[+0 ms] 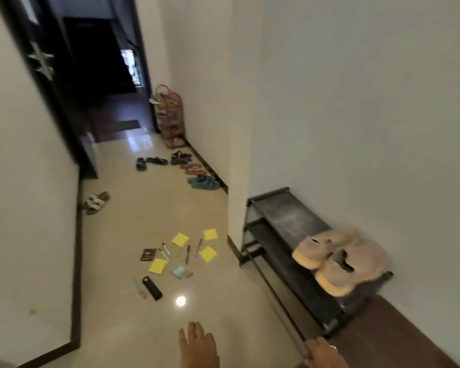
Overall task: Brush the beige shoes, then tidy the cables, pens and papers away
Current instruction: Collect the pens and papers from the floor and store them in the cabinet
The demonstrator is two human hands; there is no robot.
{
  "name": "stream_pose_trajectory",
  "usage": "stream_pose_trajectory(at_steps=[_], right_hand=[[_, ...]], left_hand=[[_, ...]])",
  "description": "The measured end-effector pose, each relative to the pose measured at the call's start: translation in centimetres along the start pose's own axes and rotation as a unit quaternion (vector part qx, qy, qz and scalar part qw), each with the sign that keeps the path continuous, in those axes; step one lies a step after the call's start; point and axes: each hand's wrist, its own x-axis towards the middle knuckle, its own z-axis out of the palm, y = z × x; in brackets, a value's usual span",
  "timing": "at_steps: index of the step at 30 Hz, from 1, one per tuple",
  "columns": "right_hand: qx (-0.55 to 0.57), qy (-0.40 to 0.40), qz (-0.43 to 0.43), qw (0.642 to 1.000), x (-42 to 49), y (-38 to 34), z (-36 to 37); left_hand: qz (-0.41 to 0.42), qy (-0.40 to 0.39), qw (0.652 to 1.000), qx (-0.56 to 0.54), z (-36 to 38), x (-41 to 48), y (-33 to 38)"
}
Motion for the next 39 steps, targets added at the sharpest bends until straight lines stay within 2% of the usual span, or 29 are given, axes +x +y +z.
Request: stream_pose_trajectory(at_steps=[1, 3, 5, 9, 11, 16, 28, 34, 39], right_hand=[[0.007, -0.006, 0.021, 1.0, 1.1, -3.0, -0.7], [0.0, 0.049, 0.005, 0.999, 3.6, -8.5, -0.9], [-0.047, 0.067, -0.035, 0.996, 6.9, -13.5, -0.3], [-0.076, 0.071, -0.042, 0.994, 12.2, -22.4, 0.9], [-0.115, 0.058, -0.089, 0.988, 13.8, -26.5, 1.0], [-0.173, 0.033, -0.14, 0.974, 17.9, -34.0, -0.8], [-0.196, -0.022, -0.165, 0.966, 31.4, -40.5, -6.7], [-0.179, -0.03, -0.197, 0.963, 40.8, -39.3, -13.0], [-0.198, -0.057, -0.198, 0.958, 48.5, -36.2, -18.5]], left_hand=[[-0.008, -0.001, 1.0, -0.006, -0.8, 1.1, -2.2], [-0.019, -0.002, 1.0, -0.021, -2.5, 3.2, -6.7], [-0.031, -0.004, 0.999, -0.034, -4.7, 5.0, -11.6], [-0.061, 0.006, 0.995, -0.081, -8.7, 7.5, -20.6], [-0.071, 0.013, 0.994, -0.088, -10.3, 8.5, -24.0], [-0.082, 0.032, 0.989, -0.118, -13.5, 11.3, -28.2], [-0.127, 0.014, 0.983, -0.13, -18.9, 22.1, -31.4], [-0.173, 0.002, 0.973, -0.155, -22.7, 32.2, -28.0], [-0.194, -0.048, 0.958, -0.206, -24.5, 38.6, -25.4]])
